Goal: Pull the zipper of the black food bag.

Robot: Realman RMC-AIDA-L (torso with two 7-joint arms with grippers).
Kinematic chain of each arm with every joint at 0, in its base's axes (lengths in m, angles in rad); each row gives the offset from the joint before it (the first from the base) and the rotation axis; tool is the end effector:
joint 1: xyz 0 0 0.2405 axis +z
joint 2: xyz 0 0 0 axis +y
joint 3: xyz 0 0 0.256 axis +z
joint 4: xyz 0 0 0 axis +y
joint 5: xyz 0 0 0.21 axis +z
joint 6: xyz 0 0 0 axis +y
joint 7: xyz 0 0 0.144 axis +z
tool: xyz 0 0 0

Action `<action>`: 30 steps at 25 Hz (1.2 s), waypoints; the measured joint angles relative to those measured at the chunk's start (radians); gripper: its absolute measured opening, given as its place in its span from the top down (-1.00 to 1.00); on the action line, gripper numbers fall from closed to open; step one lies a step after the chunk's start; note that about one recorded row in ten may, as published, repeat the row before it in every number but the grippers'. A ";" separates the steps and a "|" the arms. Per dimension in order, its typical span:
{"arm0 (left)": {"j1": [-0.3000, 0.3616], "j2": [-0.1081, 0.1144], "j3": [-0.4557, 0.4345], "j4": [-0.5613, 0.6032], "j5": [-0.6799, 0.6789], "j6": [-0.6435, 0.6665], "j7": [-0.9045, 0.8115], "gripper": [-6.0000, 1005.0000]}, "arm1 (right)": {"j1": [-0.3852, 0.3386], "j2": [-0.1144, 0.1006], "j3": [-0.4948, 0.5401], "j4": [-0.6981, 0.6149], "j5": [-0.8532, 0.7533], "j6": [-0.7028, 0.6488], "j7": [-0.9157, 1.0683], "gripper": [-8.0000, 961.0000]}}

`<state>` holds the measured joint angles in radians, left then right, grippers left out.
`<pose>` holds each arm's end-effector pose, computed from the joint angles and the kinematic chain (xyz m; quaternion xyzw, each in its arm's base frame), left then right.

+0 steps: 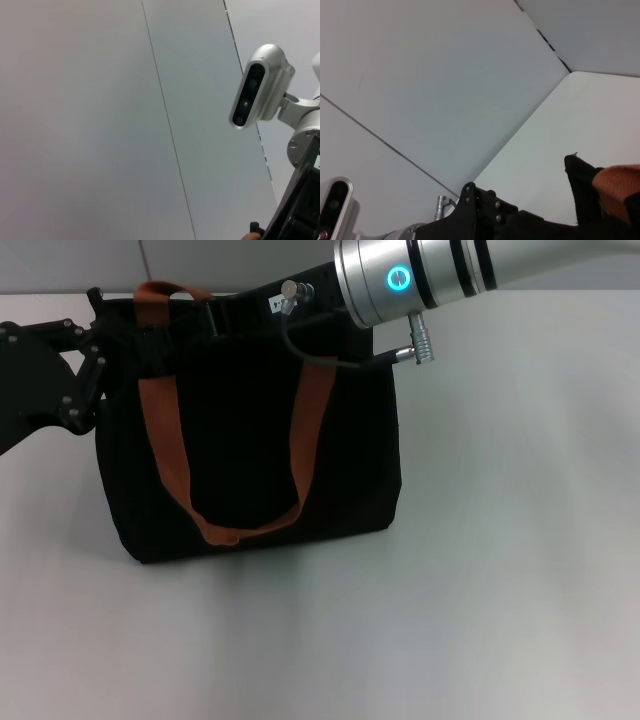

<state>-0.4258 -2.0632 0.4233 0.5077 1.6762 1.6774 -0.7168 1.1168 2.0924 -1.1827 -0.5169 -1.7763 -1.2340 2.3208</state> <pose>-0.2872 0.3096 0.0495 -0.8522 -0.0164 -0.3668 0.3727 0.0382 0.4109 -0.0784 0.9009 -0.3938 -0.1777 0.0411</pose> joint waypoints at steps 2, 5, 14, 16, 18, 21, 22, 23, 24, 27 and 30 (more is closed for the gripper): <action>-0.001 0.000 0.000 0.000 0.000 0.003 0.000 0.94 | 0.000 0.000 0.000 0.000 0.000 0.001 0.000 0.20; -0.009 0.000 0.000 0.000 0.000 0.019 -0.001 0.94 | 0.000 0.000 -0.002 0.000 0.000 0.010 0.000 0.20; -0.034 -0.001 0.008 0.000 -0.001 0.021 -0.003 0.94 | 0.004 0.000 -0.087 -0.004 0.053 0.047 0.000 0.20; -0.037 -0.002 0.008 0.000 -0.001 0.021 -0.003 0.94 | 0.004 0.000 -0.090 -0.005 0.054 0.049 0.000 0.21; -0.039 -0.002 0.008 0.000 -0.001 0.021 -0.004 0.94 | 0.004 0.000 -0.091 -0.006 0.054 0.050 0.000 0.22; -0.039 -0.002 0.008 0.000 -0.001 0.021 -0.004 0.94 | 0.004 0.000 -0.091 -0.007 0.054 0.050 0.001 0.24; -0.039 -0.002 0.007 0.000 -0.001 0.022 -0.004 0.94 | 0.004 0.000 -0.091 -0.007 0.054 0.050 0.001 0.24; -0.038 -0.002 0.006 0.000 -0.001 0.022 -0.004 0.94 | 0.003 0.000 -0.091 -0.008 0.054 0.050 0.001 0.25; -0.035 -0.001 0.004 0.000 -0.001 0.022 -0.004 0.94 | 0.002 0.000 -0.091 -0.008 0.054 0.050 0.002 0.25; -0.026 0.001 0.000 0.000 -0.002 0.022 -0.004 0.94 | -0.002 0.000 -0.088 -0.009 0.054 0.050 0.002 0.27; -0.020 0.001 0.000 0.000 -0.002 0.023 -0.004 0.94 | -0.004 0.000 -0.088 -0.009 0.054 0.050 0.000 0.29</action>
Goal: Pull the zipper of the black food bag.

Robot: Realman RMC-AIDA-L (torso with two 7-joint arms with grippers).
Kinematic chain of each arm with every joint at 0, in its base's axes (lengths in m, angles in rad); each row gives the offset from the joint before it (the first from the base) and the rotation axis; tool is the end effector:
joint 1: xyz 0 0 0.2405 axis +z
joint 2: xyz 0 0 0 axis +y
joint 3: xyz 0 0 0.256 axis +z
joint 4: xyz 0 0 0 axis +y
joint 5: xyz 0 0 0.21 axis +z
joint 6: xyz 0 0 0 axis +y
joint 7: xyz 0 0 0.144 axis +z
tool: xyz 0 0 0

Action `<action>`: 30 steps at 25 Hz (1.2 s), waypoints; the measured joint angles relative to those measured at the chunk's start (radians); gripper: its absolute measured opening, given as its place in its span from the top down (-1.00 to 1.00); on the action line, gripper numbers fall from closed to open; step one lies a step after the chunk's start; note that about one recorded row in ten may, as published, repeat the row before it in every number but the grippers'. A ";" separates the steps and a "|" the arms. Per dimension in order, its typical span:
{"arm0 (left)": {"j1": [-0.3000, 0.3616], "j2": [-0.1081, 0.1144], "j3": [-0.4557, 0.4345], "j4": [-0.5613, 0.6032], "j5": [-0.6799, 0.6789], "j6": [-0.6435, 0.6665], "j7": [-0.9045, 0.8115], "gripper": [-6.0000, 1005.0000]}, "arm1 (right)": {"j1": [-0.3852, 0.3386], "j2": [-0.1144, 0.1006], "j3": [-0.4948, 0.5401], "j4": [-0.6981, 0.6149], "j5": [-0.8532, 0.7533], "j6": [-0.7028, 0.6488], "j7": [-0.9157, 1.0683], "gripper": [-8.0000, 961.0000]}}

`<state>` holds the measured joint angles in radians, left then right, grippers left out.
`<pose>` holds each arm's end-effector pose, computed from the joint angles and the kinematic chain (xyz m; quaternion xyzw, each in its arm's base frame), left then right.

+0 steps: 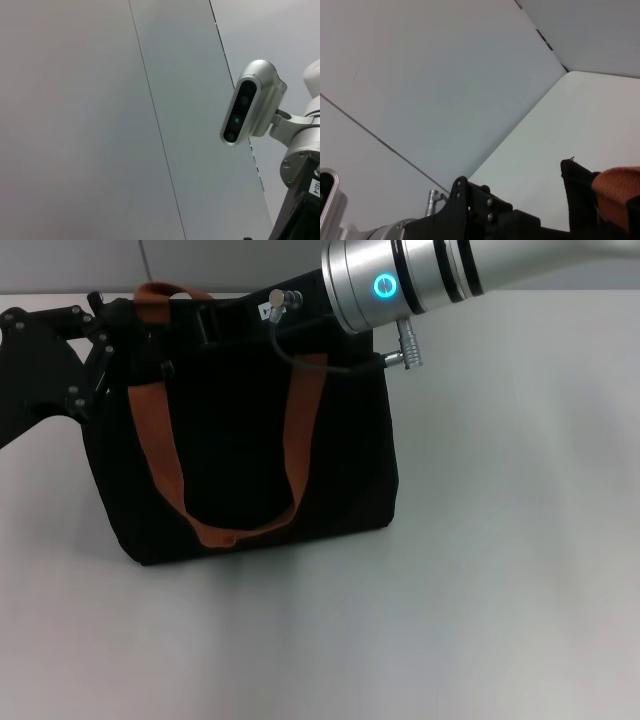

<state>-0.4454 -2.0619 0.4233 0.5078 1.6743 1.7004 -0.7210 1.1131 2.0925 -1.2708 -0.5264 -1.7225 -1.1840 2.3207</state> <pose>-0.2788 0.3131 0.0505 -0.8515 -0.0034 -0.3786 0.3629 0.0355 0.4096 -0.0856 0.9056 -0.3860 -0.1727 0.0323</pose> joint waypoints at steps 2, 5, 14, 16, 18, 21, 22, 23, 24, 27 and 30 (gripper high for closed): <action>0.003 -0.001 0.000 0.000 0.000 0.000 0.000 0.94 | 0.000 0.000 -0.003 -0.001 0.000 0.000 -0.001 0.30; 0.003 -0.001 0.000 0.000 0.000 0.000 0.002 0.94 | 0.002 0.000 -0.004 -0.001 -0.001 0.000 -0.002 0.32; 0.004 -0.002 0.000 0.000 -0.006 -0.001 0.004 0.93 | 0.001 0.000 -0.014 -0.007 -0.006 0.014 -0.018 0.57; 0.004 -0.001 0.000 -0.001 -0.006 0.000 0.005 0.94 | -0.001 0.000 -0.027 -0.013 -0.005 0.025 -0.048 0.59; 0.004 -0.001 0.000 -0.001 -0.007 0.000 0.006 0.94 | -0.003 0.000 -0.031 -0.014 -0.002 0.034 -0.059 0.62; 0.005 -0.001 0.000 -0.002 -0.007 0.000 0.007 0.94 | -0.004 0.000 -0.031 -0.015 -0.001 0.037 -0.060 0.68; 0.006 -0.001 0.000 -0.002 -0.007 0.000 0.007 0.94 | -0.005 0.000 -0.031 -0.015 0.000 0.037 -0.061 0.71; 0.006 -0.001 0.000 -0.002 -0.008 0.000 0.007 0.94 | -0.005 0.000 -0.031 -0.016 0.000 0.037 -0.061 0.74; 0.006 -0.001 0.000 -0.002 -0.008 0.000 0.007 0.94 | -0.005 0.000 -0.032 -0.016 0.000 0.037 -0.062 0.77; 0.007 -0.001 0.000 -0.002 -0.009 0.000 0.007 0.94 | -0.006 0.000 -0.032 -0.021 0.000 0.036 -0.063 0.86; 0.007 -0.001 -0.002 -0.002 -0.012 -0.008 0.009 0.94 | -0.014 0.000 -0.033 -0.029 0.000 0.034 -0.063 0.89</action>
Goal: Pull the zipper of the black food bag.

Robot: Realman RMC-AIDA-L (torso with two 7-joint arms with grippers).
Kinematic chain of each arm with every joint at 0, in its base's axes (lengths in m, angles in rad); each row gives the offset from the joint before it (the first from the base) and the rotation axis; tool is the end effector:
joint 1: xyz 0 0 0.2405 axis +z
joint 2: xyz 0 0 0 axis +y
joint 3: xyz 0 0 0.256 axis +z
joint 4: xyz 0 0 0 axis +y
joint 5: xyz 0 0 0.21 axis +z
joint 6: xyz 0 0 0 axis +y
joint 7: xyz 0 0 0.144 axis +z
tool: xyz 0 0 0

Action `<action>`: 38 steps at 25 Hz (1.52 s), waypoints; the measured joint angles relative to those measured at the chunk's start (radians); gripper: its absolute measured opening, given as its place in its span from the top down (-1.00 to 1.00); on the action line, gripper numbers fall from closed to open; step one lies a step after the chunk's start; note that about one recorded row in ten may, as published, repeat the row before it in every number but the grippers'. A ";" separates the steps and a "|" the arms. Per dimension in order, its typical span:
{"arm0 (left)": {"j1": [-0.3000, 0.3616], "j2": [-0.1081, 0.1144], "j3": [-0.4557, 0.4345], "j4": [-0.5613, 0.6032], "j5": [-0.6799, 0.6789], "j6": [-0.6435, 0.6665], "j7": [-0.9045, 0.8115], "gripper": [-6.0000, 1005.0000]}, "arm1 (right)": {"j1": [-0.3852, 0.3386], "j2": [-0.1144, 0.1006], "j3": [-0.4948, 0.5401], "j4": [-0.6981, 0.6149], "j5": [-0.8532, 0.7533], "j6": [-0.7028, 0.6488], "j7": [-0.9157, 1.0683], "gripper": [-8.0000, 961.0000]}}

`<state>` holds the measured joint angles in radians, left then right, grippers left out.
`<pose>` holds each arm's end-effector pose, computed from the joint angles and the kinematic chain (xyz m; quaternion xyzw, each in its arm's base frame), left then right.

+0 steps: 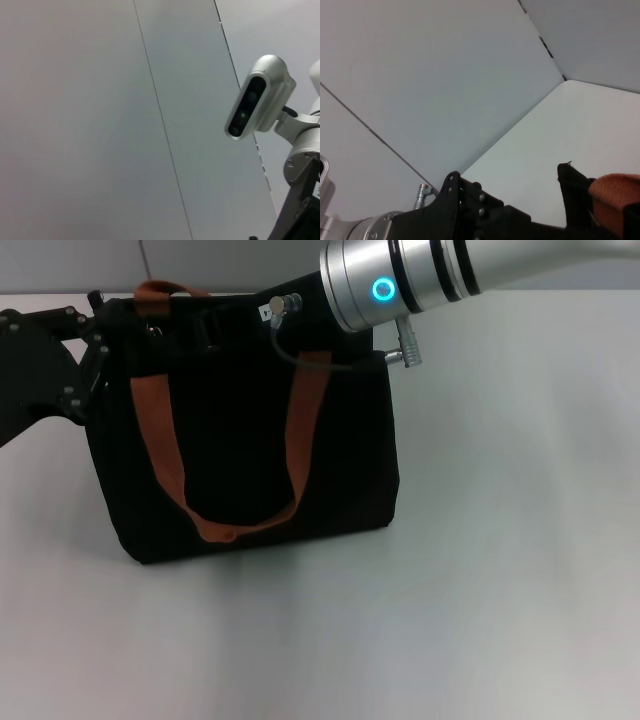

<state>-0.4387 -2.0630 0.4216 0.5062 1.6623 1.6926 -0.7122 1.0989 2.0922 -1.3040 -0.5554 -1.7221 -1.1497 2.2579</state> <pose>-0.2813 0.3125 0.0515 -0.8480 -0.0053 -0.3772 0.3723 0.0363 0.4116 -0.0861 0.9218 -0.3478 -0.1711 0.0097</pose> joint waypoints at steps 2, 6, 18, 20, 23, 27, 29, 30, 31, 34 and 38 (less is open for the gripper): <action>0.000 0.000 -0.001 0.000 -0.001 -0.003 0.000 0.94 | -0.003 0.000 0.000 -0.005 0.000 -0.001 0.000 0.91; 0.000 0.003 -0.003 0.000 -0.001 -0.014 0.001 0.94 | -0.027 -0.001 0.000 -0.041 0.000 -0.009 0.003 0.95; 0.002 0.001 -0.003 0.000 -0.001 -0.005 -0.003 0.94 | -0.031 -0.001 -0.013 -0.057 0.000 -0.003 0.006 0.96; -0.001 0.000 -0.003 0.000 0.000 -0.004 -0.007 0.94 | -0.029 0.000 -0.049 -0.057 0.001 0.024 0.006 0.95; -0.002 -0.001 -0.003 -0.001 0.000 -0.004 -0.008 0.93 | -0.027 0.000 -0.081 -0.061 0.002 0.050 0.006 0.94; -0.004 -0.002 -0.003 -0.001 -0.001 -0.004 -0.010 0.93 | -0.039 0.000 -0.130 -0.093 0.002 0.086 0.026 0.92; -0.002 -0.002 -0.003 -0.002 -0.009 -0.004 -0.011 0.94 | -0.066 0.000 -0.156 -0.134 -0.004 0.113 0.051 0.91; 0.001 0.000 -0.003 -0.002 -0.017 -0.004 -0.012 0.94 | -0.098 0.000 -0.175 -0.177 -0.010 0.136 0.073 0.91; 0.001 0.000 -0.003 -0.002 -0.017 -0.004 -0.012 0.94 | -0.098 0.000 -0.175 -0.177 -0.010 0.136 0.073 0.91; 0.003 0.003 -0.003 -0.002 -0.021 -0.004 -0.013 0.94 | -0.144 -0.003 -0.184 -0.233 -0.046 0.159 0.111 0.89; 0.003 0.003 -0.003 -0.002 -0.021 -0.004 -0.013 0.94 | -0.201 -0.003 -0.182 -0.304 -0.113 0.179 0.164 0.88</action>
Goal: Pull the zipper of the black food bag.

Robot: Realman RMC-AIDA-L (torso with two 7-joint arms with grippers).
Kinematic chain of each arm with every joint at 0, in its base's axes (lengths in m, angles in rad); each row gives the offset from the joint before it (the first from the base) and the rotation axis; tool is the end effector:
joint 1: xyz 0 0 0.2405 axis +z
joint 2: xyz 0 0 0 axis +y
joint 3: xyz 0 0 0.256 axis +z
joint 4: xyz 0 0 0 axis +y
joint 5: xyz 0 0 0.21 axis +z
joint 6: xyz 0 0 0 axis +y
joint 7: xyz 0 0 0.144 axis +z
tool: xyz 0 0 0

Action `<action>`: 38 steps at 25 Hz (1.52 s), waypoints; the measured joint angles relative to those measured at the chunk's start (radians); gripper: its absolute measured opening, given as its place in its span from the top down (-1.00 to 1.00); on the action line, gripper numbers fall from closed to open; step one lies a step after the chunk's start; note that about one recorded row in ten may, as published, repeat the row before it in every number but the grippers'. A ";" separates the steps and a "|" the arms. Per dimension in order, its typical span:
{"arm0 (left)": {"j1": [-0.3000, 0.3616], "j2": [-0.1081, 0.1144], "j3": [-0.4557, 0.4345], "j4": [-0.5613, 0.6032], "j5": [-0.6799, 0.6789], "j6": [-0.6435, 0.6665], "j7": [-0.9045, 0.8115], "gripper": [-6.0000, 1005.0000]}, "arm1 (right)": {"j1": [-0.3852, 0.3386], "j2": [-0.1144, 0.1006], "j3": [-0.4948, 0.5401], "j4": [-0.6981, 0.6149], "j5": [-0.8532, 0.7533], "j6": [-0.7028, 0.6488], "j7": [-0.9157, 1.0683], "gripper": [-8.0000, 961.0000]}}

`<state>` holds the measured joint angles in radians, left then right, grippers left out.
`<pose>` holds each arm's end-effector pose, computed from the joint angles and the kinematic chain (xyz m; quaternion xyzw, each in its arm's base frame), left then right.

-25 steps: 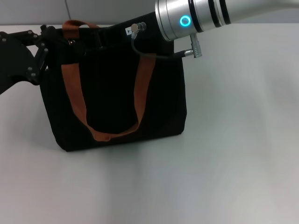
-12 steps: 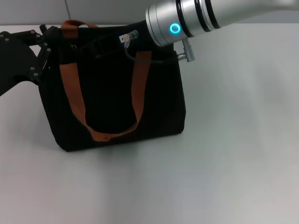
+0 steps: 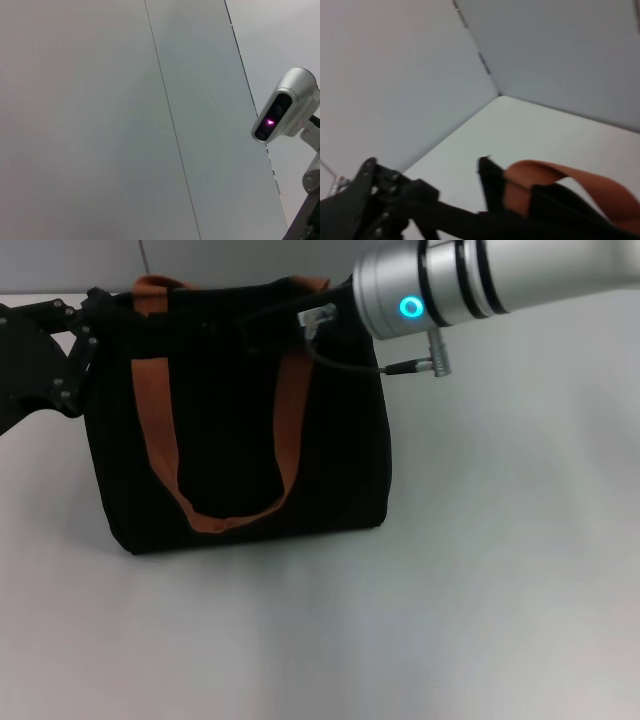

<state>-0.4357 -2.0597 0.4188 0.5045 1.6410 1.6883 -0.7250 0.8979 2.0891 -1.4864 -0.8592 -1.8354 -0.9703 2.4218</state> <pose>-0.2828 0.3133 0.0556 -0.8420 -0.0127 -0.3824 0.3804 0.0606 0.4119 -0.0768 -0.9223 0.3395 0.1575 0.0958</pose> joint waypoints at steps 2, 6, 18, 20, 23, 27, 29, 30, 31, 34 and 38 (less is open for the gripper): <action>-0.002 0.000 0.000 0.000 -0.001 -0.002 0.000 0.94 | -0.052 0.000 -0.001 -0.062 -0.032 0.016 0.028 0.87; -0.004 0.001 0.000 0.000 -0.002 -0.004 0.000 0.94 | -0.108 -0.001 0.003 -0.133 -0.080 0.022 0.060 0.86; -0.004 0.004 0.000 0.000 -0.003 -0.006 -0.001 0.94 | -0.287 0.002 0.034 -0.298 -0.115 0.026 0.090 0.81; -0.002 0.005 0.000 0.000 -0.004 -0.008 -0.001 0.94 | -0.293 0.002 0.036 -0.299 -0.104 0.025 0.087 0.80; 0.000 0.006 0.000 0.000 -0.004 -0.009 -0.001 0.94 | -0.304 0.002 0.047 -0.295 -0.058 0.023 0.071 0.79; 0.002 0.006 0.000 0.000 -0.005 -0.009 -0.001 0.94 | -0.349 -0.001 0.103 -0.285 0.084 -0.017 -0.084 0.78; 0.003 0.006 0.000 0.000 -0.005 -0.010 -0.004 0.94 | -0.359 -0.001 0.117 -0.280 0.132 -0.041 -0.135 0.77; 0.003 0.006 0.000 0.000 -0.005 -0.010 -0.004 0.94 | -0.370 -0.001 0.134 -0.272 0.178 -0.065 -0.182 0.77; 0.005 0.006 0.000 0.000 -0.005 -0.010 -0.006 0.94 | -0.381 -0.001 0.151 -0.263 0.222 -0.090 -0.224 0.76; 0.009 0.006 0.001 0.000 -0.001 -0.011 -0.008 0.94 | -0.412 -0.004 0.216 -0.216 0.368 -0.185 -0.365 0.59; 0.015 0.004 0.002 0.000 0.002 -0.012 -0.013 0.94 | -0.424 -0.009 0.329 -0.053 0.534 -0.445 -0.652 0.26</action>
<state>-0.4208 -2.0558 0.4206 0.5046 1.6431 1.6766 -0.7383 0.4735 2.0800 -1.1574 -0.9122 -1.3011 -1.4154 1.7696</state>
